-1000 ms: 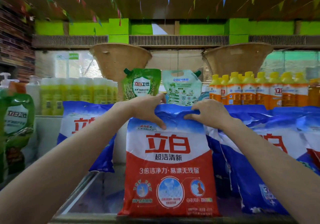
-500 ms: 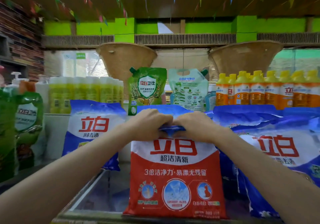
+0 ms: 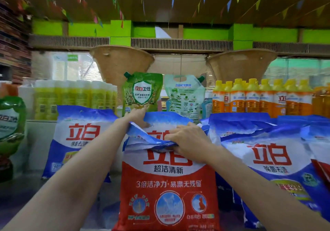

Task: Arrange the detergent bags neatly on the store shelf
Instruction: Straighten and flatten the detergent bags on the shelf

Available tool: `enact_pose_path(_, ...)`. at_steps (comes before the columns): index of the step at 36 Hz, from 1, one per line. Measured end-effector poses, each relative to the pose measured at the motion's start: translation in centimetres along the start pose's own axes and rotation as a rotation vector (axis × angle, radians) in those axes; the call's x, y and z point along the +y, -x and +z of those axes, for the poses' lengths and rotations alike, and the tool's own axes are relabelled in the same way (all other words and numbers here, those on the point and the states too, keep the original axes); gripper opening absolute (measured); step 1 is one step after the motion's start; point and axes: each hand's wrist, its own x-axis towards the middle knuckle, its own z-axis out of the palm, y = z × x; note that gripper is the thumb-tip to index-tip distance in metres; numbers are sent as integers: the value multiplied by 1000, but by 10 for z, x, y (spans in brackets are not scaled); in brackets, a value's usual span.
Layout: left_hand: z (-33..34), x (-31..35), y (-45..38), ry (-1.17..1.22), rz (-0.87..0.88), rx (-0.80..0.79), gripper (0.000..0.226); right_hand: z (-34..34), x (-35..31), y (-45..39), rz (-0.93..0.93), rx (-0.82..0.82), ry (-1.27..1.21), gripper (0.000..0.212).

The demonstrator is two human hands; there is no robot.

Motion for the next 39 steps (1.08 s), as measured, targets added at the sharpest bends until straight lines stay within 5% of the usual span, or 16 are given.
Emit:
enact_pose_path(6, -15, 0, 8, 116, 226, 62, 15, 12, 11, -11, 147, 12, -45, 20)
enact_pose_path(12, -36, 3, 42, 59, 438, -54, 29, 10, 26, -29, 282, -63, -160, 37)
enact_pose_path(15, -43, 7, 49, 10, 402, -125, 21, 3, 32, -37, 295, -187, -161, 40)
enact_pose_path(19, -59, 22, 70, 155, 290, -182, 59, 3, 37, -38, 234, -119, -213, 32)
enact_pose_path(22, -54, 31, 80, -60, 267, -201, 73, 2, 40, -39, 215, -115, -277, 27)
enact_pose_path(25, -35, 27, 76, -337, 249, -32, 63, -2, 45, -40, 243, -147, -364, 50)
enact_pose_path(27, -30, 18, 71, -324, 253, 1, 58, -3, 52, -41, 297, -217, -428, 63)
enact_pose_path(31, -29, 1, 61, -213, 228, -82, 50, -8, 65, -45, 322, -375, -538, 40)
enact_pose_path(34, -23, -5, 55, -146, 249, -97, 28, -16, 75, -44, 349, -509, -607, 39)
enact_pose_path(39, -17, -4, 52, -134, 295, -25, 22, -16, 78, -39, 310, -606, -650, 46)
